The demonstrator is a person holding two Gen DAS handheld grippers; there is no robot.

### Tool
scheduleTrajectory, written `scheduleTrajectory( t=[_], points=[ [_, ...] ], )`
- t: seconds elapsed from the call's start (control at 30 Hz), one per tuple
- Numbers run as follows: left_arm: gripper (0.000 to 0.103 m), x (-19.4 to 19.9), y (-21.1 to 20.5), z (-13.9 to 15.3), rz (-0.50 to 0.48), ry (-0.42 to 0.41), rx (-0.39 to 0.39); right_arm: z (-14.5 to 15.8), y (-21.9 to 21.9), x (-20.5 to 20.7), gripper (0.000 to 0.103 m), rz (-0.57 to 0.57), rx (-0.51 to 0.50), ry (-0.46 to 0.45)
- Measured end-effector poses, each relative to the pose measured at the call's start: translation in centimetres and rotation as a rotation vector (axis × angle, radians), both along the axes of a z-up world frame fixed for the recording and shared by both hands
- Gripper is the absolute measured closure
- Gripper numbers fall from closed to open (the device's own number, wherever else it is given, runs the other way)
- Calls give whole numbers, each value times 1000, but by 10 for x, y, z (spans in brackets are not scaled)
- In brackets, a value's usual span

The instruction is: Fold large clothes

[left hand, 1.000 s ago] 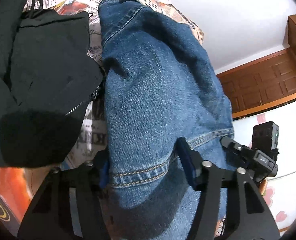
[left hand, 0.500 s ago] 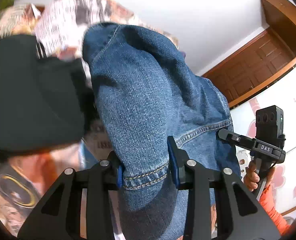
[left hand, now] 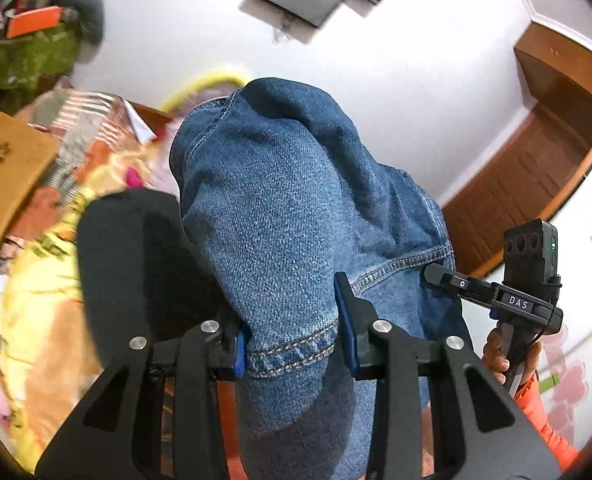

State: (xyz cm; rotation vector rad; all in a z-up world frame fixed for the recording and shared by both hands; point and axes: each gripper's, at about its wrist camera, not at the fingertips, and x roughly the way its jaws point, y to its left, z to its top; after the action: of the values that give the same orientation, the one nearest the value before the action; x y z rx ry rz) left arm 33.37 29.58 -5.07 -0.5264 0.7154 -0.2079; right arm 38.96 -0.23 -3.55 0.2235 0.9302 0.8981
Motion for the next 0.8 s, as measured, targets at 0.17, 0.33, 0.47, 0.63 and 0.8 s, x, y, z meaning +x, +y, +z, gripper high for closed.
scheduleTrajectory(
  t=[0.17,0.33,0.47,0.63,0.8],
  points=[
    [68,6,48,-10,103,13,23,-18,54,18,81,46,25,-21],
    [68,29,85,-50,206,70,47,-64,106,40,81,64,12,38],
    [67,61,108,-121,253,216,26,-119,145,61,81,44,-125,61],
    [54,67,109,-157,274,238,100,-174,157,81,76,-9,-249,110],
    [51,64,99,-152,271,257,175,-171,149,71,63,-1,-309,55]
  ],
)
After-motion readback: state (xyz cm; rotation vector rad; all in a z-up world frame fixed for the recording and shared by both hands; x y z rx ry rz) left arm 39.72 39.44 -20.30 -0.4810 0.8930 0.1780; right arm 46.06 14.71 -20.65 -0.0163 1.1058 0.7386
